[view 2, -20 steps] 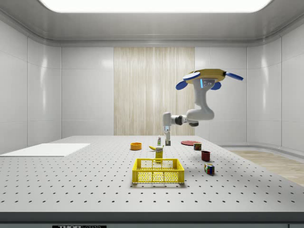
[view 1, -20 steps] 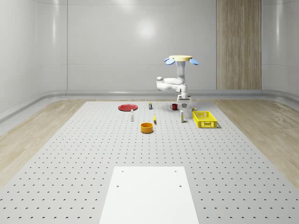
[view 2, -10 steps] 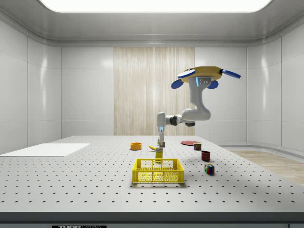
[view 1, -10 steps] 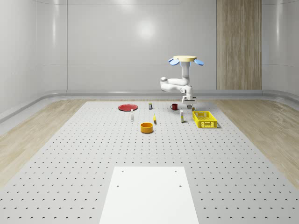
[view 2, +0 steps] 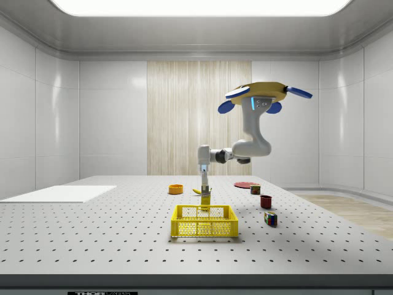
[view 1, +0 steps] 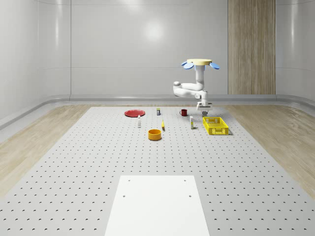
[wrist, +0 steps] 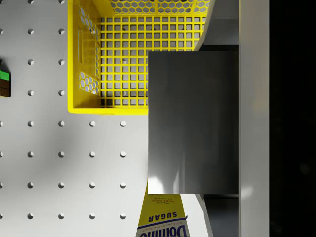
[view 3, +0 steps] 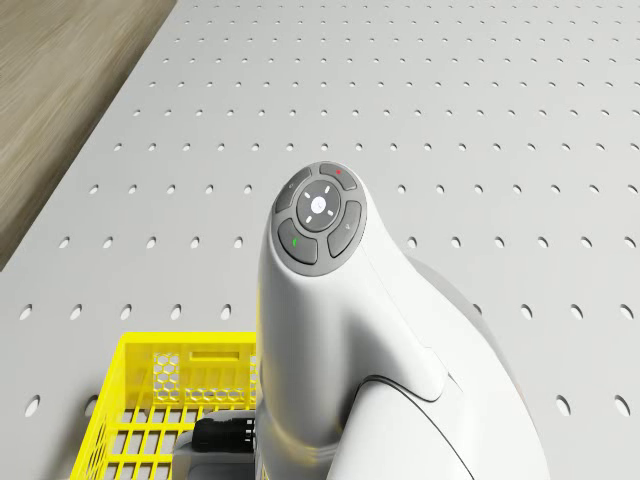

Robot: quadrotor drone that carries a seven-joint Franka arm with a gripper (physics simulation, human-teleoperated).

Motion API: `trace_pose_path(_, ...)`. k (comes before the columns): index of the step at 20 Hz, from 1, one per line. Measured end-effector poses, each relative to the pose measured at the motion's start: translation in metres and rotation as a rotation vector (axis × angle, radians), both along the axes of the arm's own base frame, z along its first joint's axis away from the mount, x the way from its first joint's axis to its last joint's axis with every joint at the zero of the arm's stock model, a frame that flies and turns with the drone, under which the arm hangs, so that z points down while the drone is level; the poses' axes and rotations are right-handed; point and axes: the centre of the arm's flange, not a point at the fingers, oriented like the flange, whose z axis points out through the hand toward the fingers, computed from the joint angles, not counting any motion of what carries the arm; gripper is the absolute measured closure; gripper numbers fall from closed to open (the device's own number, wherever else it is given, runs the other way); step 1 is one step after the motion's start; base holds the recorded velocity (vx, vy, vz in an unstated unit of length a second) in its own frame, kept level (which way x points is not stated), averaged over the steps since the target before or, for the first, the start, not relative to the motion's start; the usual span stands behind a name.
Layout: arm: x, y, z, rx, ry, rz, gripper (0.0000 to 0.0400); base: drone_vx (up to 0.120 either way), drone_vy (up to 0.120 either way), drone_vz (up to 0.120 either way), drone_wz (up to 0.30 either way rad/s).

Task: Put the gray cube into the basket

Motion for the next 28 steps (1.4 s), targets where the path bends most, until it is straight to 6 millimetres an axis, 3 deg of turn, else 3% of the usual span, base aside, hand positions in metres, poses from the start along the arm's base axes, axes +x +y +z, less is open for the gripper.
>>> trace_pose_path(10, 0.000, 0.000, 0.000, 0.000, 0.000, 0.000, 0.0150, 0.000, 0.120, -0.052, 0.000)
trace_pose_path(20, 0.000, 0.000, 0.000, 0.000, 0.000, 0.000, 0.0150, 0.000, 0.120, -0.104, 0.000)
trace_pose_path(28, 0.000, 0.000, 0.019, 0.000, 0.000, 0.000, 0.0150, 0.000, 0.000, 0.000, 0.000)
